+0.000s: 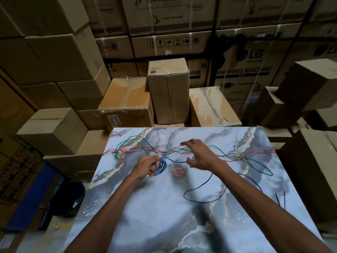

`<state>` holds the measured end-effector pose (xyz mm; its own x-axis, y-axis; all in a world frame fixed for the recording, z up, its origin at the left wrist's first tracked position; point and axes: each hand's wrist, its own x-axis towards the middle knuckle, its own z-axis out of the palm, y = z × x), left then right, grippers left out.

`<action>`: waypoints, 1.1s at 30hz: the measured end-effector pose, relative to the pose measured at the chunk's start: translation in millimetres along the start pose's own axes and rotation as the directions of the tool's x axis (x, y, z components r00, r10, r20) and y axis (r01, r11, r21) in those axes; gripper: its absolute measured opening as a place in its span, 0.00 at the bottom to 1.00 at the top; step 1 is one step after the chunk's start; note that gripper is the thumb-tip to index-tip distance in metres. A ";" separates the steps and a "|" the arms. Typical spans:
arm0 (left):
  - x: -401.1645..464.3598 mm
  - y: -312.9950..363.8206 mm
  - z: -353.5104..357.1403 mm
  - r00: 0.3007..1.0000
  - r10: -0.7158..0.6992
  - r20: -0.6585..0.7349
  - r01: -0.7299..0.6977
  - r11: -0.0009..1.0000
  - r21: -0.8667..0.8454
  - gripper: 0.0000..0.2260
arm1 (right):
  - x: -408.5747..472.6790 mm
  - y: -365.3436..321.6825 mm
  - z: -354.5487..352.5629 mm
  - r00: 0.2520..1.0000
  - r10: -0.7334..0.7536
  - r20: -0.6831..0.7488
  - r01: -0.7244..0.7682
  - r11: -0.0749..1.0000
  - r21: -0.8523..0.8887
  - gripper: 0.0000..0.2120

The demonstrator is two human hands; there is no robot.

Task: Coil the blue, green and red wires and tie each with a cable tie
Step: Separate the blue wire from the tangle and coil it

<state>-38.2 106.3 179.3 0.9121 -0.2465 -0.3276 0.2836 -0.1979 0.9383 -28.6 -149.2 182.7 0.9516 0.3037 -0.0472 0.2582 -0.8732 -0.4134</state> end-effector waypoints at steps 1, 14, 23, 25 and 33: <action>-0.4 4.0 -1.9 1.000 -0.009 0.015 0.010 0.998 -0.060 0.19 | 0.2 -10.7 5.8 0.996 -0.077 0.044 0.071 0.990 0.124 0.32; -7.7 12.5 -40.3 0.994 0.001 0.111 0.096 0.501 -0.860 0.16 | 2.2 -60.1 48.8 0.994 0.083 0.071 -0.109 0.694 0.711 0.20; 2.9 10.7 -99.8 0.967 -0.062 -0.245 -0.235 0.144 -0.961 0.12 | -12.7 -45.6 71.1 0.986 0.124 0.114 -0.169 0.726 0.667 0.17; 5.7 8.7 -112.3 0.951 -0.095 -0.293 -0.280 0.127 -0.951 0.15 | -19.3 -51.8 65.6 0.992 0.074 0.103 -0.125 0.712 0.691 0.13; 18.7 -7.1 -102.1 0.868 -0.234 -0.438 -0.359 0.313 -0.879 0.16 | -31.1 -93.1 30.2 0.974 -0.146 0.172 0.045 0.874 0.484 0.10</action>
<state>7.1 199.9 177.8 0.8552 0.2473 -0.4554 0.0217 0.8609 0.5083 -87.3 -65.9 195.1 0.8609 0.4886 -0.1419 0.1882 -0.5649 -0.8034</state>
